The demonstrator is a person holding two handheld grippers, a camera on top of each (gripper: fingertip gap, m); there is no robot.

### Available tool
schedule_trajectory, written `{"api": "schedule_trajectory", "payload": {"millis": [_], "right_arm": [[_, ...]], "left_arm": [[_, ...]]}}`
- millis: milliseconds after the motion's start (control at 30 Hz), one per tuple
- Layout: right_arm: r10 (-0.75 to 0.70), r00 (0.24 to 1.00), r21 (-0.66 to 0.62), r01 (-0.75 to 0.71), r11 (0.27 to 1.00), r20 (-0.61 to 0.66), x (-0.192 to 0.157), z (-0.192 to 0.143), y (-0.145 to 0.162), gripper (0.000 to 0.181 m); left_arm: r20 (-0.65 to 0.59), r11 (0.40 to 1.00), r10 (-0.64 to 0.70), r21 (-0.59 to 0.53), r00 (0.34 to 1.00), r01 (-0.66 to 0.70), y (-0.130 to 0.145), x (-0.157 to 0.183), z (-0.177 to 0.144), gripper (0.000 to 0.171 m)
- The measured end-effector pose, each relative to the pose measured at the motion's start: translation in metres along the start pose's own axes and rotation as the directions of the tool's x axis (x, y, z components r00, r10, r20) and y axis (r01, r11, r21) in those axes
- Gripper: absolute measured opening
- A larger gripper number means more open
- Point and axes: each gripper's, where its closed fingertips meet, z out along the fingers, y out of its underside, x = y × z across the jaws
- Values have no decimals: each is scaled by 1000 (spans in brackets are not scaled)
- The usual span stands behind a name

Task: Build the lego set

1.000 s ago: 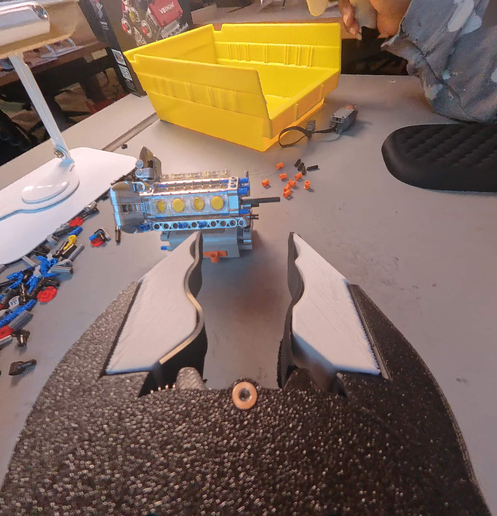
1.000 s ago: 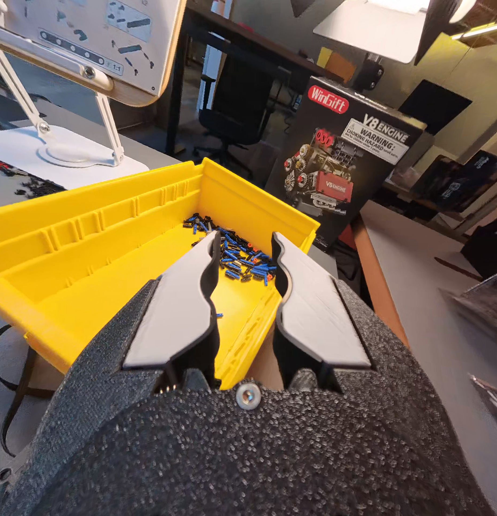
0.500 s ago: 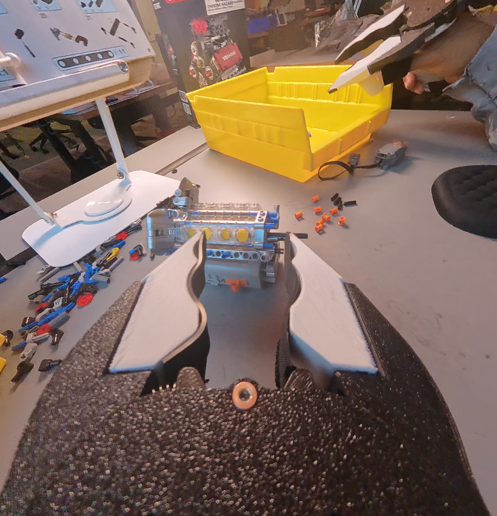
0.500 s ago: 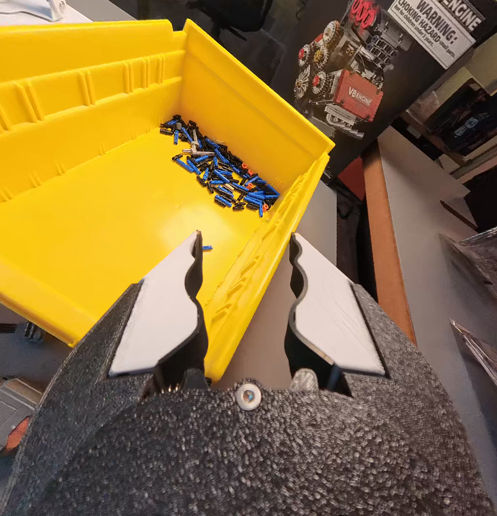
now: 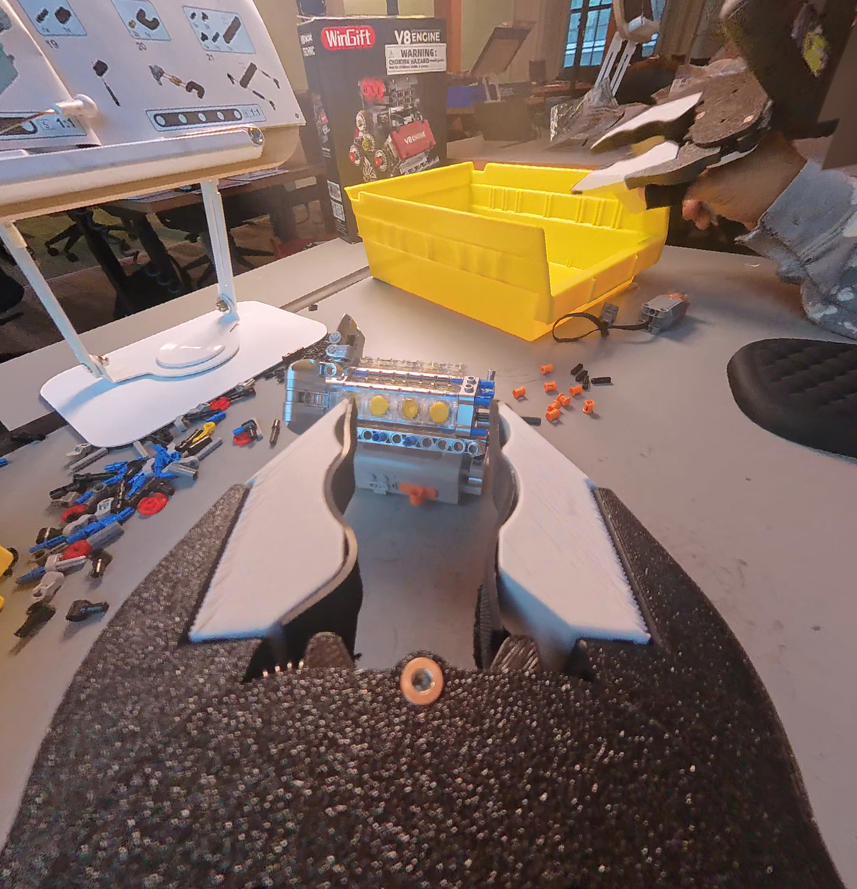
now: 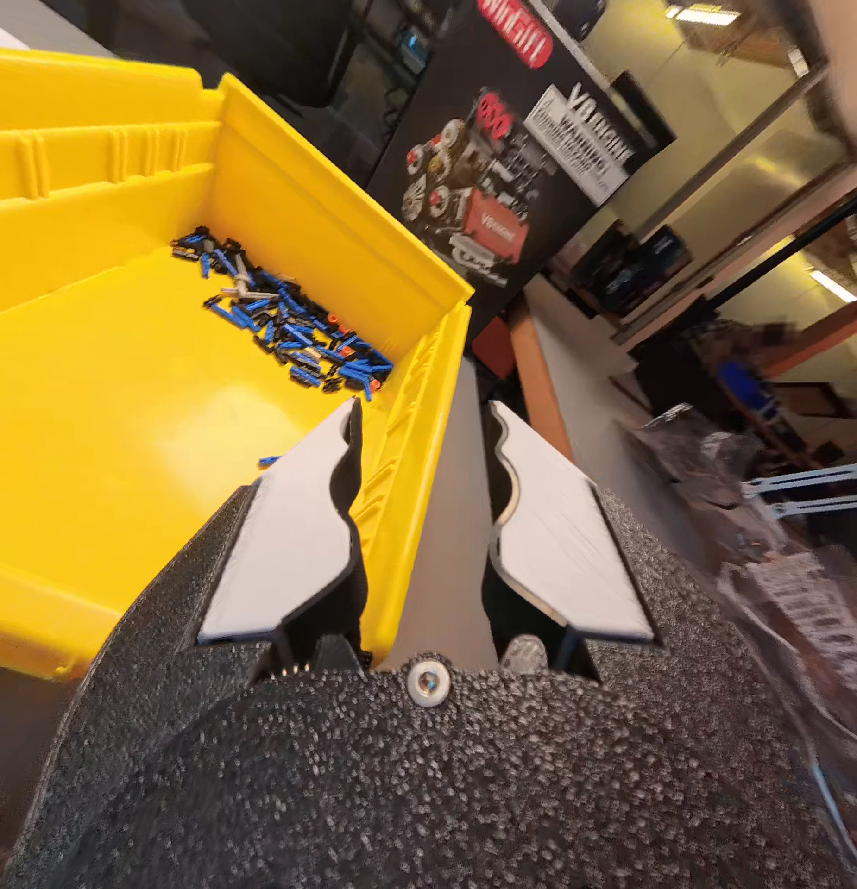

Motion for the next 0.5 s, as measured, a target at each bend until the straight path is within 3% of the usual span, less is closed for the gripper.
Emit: {"api": "schedule_trajectory", "payload": {"millis": [67, 133, 233, 367, 500], "right_arm": [[-39, 994, 92, 48, 995, -97, 14, -14, -21, 51], [-12, 993, 184, 34, 982, -117, 14, -31, -45, 51], [31, 998, 293, -48, 955, 61, -22, -50, -80, 51], [78, 915, 376, -239, 896, 395, -92, -74, -127, 52], [-41, 893, 464, -194, 864, 449, -138, -79, -141, 52]], "left_arm": [[34, 1000, 3, -19, 999, -3, 3, -3, -3, 53], [75, 999, -6, -43, 997, 9, 6, -9, -5, 53], [143, 998, -15, -60, 990, 24, 5, -19, -10, 54], [208, 999, -25, -35, 978, 33, -5, -31, -21, 57], [239, 998, -53, -18, 970, 59, -10, -40, -29, 59]]}}
